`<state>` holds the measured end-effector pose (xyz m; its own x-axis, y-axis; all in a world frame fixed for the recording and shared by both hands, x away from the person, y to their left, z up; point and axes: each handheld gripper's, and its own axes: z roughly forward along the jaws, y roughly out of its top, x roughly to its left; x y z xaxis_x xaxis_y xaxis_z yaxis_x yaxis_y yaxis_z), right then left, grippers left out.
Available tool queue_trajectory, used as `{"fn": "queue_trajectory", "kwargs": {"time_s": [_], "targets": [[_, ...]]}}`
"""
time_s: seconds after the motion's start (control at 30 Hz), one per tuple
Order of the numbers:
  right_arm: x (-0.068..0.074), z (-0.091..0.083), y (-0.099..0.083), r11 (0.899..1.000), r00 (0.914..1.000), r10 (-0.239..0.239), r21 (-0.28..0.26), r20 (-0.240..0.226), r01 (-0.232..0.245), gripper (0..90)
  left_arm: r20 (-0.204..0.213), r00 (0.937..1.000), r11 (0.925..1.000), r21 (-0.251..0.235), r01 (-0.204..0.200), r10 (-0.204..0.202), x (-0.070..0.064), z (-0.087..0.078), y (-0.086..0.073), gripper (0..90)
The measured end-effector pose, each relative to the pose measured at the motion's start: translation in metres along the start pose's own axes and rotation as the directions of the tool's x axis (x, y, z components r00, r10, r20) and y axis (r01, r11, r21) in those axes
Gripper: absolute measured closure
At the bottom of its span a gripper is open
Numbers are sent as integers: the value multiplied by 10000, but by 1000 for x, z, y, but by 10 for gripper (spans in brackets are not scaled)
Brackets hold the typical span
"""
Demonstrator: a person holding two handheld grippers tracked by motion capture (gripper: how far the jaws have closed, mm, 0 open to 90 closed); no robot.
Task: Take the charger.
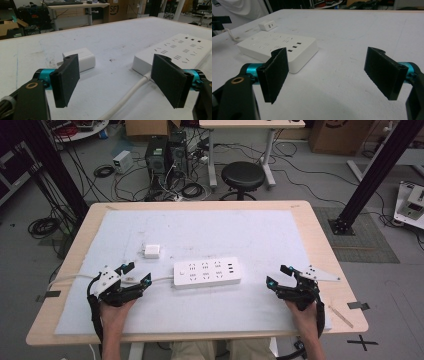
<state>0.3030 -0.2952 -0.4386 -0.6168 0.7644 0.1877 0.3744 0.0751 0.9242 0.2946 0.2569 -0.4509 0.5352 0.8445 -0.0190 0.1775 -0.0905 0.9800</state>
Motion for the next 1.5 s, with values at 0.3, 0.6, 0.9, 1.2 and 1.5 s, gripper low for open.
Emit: {"fn": "queue_trajectory", "kwargs": {"time_s": [0.3, 0.6, 0.9, 1.2, 1.5], "targets": [[-1, -3, -1, 9996, 9999, 82, -252, -127, -85, 202, 11, 10000, 10000, -5, -42, 42, 0, 0, 0, 232], [-1, -5, -1, 9991, 9999, 61, -430, -146, -67, 202, 74, 10000, 10000, 18, 46, -46, 2, 0, 0, 232], [0, -6, -1, 9986, 10000, 13, -526, 44, -11, 202, 402, 9990, 9997, 173, 191, -197, 2, -1, 4, 232], [0, -5, -1, 9987, 9999, -89, -498, 98, 93, 202, 767, 9945, 9967, -432, -681, 713, 6, -13, 32, 232], [1, -5, -1, 9991, 9999, -35, -430, 143, 41, 202, 1650, 9717, 9832, 407, -1777, 1688, 21, -3, 64, 229]]}}
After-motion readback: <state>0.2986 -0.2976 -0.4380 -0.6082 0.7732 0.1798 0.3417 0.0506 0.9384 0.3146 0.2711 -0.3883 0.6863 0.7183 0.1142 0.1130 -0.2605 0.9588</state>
